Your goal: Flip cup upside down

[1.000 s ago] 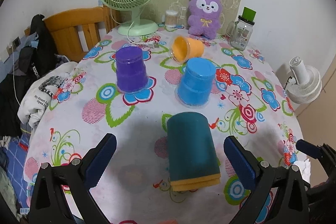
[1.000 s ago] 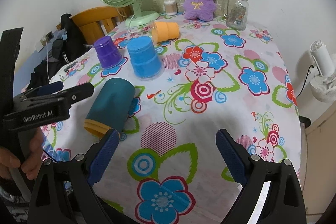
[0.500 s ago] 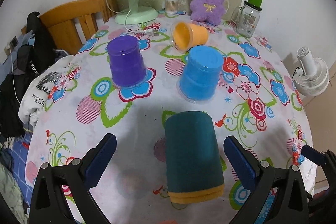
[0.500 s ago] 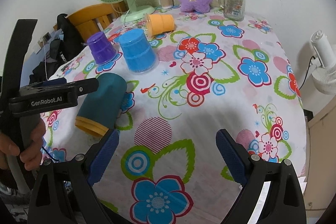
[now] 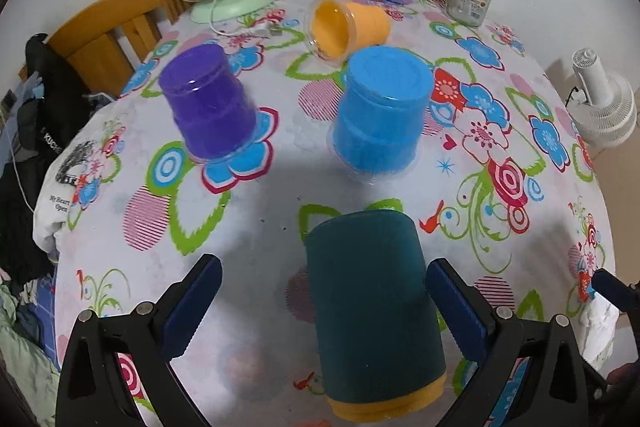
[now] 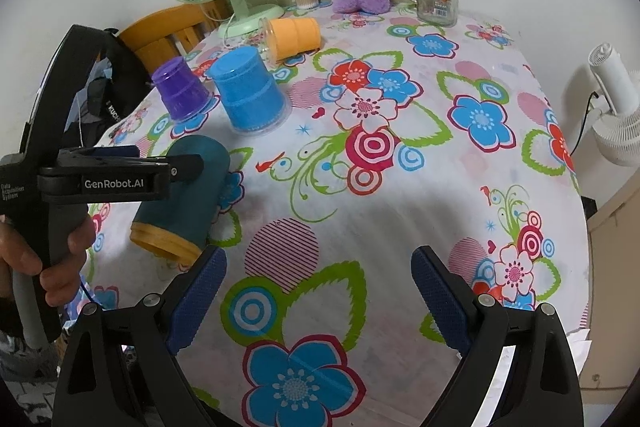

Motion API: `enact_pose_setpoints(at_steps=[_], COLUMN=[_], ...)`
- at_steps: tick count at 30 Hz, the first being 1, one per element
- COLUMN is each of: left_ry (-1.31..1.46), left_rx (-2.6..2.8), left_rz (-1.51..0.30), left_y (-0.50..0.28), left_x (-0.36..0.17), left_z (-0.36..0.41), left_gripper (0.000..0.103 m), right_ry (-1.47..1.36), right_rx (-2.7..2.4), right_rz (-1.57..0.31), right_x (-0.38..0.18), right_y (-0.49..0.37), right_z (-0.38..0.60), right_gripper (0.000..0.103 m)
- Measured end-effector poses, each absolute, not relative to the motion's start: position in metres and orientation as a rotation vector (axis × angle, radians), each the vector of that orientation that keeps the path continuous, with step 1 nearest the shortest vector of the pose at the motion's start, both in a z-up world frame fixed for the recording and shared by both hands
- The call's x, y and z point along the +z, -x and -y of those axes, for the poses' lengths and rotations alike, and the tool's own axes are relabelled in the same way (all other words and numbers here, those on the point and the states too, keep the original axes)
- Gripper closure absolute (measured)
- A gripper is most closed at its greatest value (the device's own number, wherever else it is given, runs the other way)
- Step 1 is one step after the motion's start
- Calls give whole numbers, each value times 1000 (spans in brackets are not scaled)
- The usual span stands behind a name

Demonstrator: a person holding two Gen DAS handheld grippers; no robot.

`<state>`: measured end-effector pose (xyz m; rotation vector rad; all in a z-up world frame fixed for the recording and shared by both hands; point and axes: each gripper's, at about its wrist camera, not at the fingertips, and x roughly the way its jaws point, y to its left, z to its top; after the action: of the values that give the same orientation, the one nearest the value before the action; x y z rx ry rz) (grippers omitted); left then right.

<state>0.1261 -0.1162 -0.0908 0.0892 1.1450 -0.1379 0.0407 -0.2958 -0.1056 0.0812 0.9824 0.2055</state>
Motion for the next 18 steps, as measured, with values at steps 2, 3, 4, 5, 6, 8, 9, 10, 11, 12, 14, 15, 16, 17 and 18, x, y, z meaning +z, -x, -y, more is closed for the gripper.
enact_pose_setpoints(at_steps=[2, 3, 4, 5, 6, 8, 9, 10, 11, 12, 14, 15, 16, 17, 18], left_ry=[-100, -102, -99, -91, -85, -76, -75, -74, -76, -78, -82, -79, -76, -70, -66], left_rx=[-142, -142, -146, -153, -159, -169, -173, -182, -190, -192, -191, -192, -194, -199, -202], left_rz=[-1147, -1147, -1148, -1153, -1158, -1164, -1163, -1163, -1165, -1168, -1174, -1175, -1175, -1178, -1183], left_y=[-128, -128, -129, -130, -131, -132, -132, -132, -132, -132, -133, -134, -134, -135, -135], left_x=[-91, -91, -91, -92, -92, -92, -92, -92, -92, -93, -95, -95, -95, -96, -96], left_z=[118, 119, 120, 120, 120, 120, 121, 122, 123, 124, 125, 126, 126, 126, 126], left_gripper=[0, 0, 0, 0, 0, 0, 0, 0, 0, 0, 0, 1, 1, 4, 6], right_ry=[-84, -87, -88, -90, -91, -91, -91, -92, -92, -91, -90, -91, -91, -91, -91], right_rx=[202, 200, 198, 195, 192, 191, 195, 197, 197, 196, 197, 196, 195, 194, 192], right_rz=[-982, -983, -984, -984, -984, -984, -985, -985, -986, -987, -988, -989, -991, -992, -993], right_x=[-105, -106, -106, -106, -107, -107, -107, -107, -107, -107, -108, -108, -109, -109, -109], right_y=[-42, -42, -43, -44, -44, -44, -44, -44, -44, -44, -45, -45, -45, -45, -45], right_z=[297, 297, 297, 297, 297, 296, 295, 295, 294, 294, 293, 293, 293, 293, 293], right_gripper=[8, 8, 8, 8, 8, 8, 8, 8, 8, 8, 8, 8, 8, 8, 8])
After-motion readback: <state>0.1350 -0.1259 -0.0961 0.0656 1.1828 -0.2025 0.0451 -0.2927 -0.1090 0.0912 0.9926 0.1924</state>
